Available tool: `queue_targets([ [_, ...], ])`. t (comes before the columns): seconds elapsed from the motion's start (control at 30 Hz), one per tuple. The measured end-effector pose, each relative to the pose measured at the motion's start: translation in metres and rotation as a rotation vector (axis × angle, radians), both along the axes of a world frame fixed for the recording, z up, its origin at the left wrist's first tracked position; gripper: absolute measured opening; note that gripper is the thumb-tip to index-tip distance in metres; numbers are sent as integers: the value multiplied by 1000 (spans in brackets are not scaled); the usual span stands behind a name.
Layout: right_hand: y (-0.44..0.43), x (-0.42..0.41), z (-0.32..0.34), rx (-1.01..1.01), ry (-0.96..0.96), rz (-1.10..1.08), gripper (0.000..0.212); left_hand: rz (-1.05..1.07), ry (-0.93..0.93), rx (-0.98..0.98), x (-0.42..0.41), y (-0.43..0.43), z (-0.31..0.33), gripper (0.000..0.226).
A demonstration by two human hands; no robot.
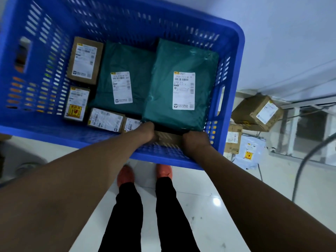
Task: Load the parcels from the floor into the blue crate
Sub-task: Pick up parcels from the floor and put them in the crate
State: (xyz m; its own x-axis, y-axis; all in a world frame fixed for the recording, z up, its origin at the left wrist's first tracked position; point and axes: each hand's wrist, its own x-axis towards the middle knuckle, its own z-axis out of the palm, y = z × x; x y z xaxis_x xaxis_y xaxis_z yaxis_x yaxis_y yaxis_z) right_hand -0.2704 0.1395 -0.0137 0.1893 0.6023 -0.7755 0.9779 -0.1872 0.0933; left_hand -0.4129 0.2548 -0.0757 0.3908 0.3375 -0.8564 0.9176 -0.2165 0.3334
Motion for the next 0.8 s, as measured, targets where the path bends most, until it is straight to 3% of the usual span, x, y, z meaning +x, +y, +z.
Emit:
queue_targets([
  [0.1, 0, 1, -5, -41, 18, -22, 30, 79, 31, 16, 9, -2, -7, 44],
  [0.27, -1, 1, -10, -55, 66, -78, 31, -23, 119, -84, 8, -3, -15, 41],
  [0.53, 0, 3, -24, 6, 97, -61, 36, -30, 112, -273, 12, -3, -13, 64],
  [0.8, 6, 5, -18, 69, 72, 99, 31, -243, -58, -109, 9, 3, -2, 54],
])
